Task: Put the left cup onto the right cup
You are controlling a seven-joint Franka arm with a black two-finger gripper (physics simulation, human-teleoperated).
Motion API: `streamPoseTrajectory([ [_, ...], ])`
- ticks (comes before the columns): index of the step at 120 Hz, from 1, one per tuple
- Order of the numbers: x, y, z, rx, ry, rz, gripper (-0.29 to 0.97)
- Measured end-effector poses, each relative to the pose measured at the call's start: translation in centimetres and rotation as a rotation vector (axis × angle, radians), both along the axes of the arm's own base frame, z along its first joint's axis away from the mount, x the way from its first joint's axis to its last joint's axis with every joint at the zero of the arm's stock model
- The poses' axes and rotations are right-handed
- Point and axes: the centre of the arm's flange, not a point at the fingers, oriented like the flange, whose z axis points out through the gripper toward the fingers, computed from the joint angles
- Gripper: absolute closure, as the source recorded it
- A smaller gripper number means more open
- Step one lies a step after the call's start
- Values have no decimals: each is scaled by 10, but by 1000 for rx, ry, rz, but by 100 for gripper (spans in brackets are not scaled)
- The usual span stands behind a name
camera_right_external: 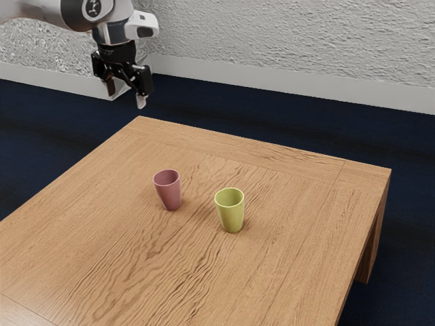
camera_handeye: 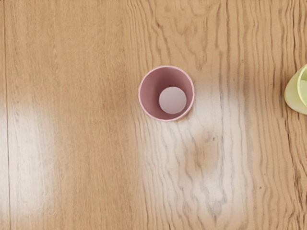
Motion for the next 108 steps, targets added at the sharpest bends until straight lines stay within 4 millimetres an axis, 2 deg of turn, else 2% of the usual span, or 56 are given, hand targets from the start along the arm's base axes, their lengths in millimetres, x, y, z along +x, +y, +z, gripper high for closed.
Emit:
streamPoseTrajectory([
  [28,2,-2,-5,1,1,-18,0],
  [42,4,-4,-23,1,13,-30,0],
  [72,15,-14,-44,-6,8,-55,0],
  [108,17,-19,-84,-16,17,-57,0],
])
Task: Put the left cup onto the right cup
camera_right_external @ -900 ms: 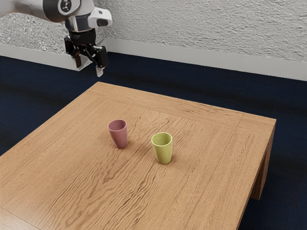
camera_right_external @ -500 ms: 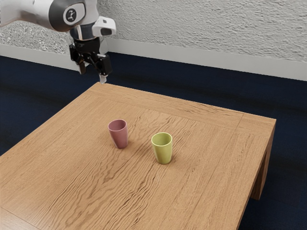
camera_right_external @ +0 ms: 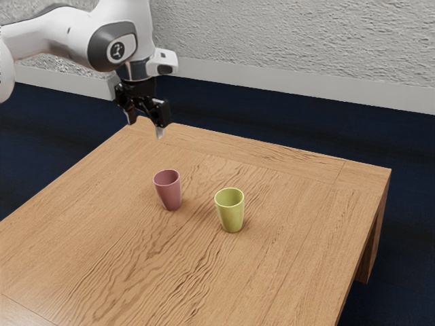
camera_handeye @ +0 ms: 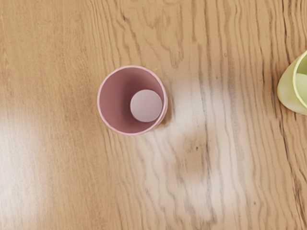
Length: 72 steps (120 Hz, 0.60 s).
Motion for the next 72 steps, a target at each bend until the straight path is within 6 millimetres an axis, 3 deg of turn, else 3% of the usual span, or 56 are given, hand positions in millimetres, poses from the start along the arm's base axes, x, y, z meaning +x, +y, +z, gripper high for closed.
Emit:
streamPoseTrajectory([
  [46,2,-3,-43,-13,-15,12,0],
  [72,10,12,-59,-16,-25,39,0],
])
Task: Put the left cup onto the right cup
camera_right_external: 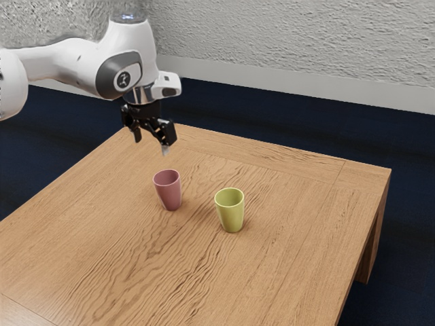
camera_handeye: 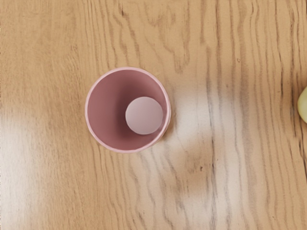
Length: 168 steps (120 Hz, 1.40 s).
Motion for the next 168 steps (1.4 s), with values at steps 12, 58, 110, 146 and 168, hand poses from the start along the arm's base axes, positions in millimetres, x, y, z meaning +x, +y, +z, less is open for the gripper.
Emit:
streamPoseTrajectory([
  [12,3,5,-4,-1,-5,6,0],
  [58,5,7,-29,-4,4,3,0],
  [110,14,19,-56,-8,1,14,0],
  [146,15,18,-65,-10,-5,10,0],
  [168,15,13,-62,-12,-13,4,0],
])
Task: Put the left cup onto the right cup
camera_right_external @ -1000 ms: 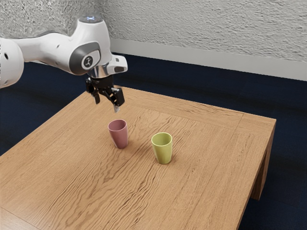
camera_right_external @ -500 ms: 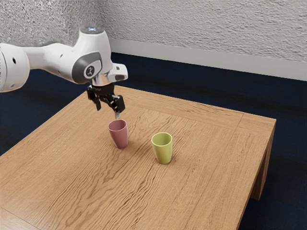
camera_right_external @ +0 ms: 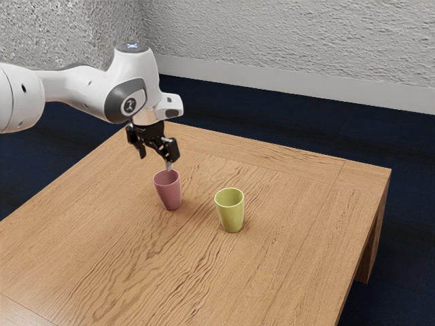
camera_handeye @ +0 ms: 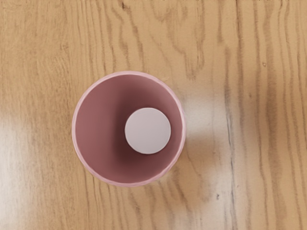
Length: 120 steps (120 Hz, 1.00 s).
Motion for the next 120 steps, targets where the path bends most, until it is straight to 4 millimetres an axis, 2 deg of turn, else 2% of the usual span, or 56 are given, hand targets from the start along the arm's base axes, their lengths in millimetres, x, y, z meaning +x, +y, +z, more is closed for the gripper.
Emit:
streamPoseTrajectory([
  [40,1,-15,-4,-7,1,-13,0],
  [74,8,-14,-23,-11,13,-8,0],
  [120,14,-14,-35,-15,3,-6,0],
])
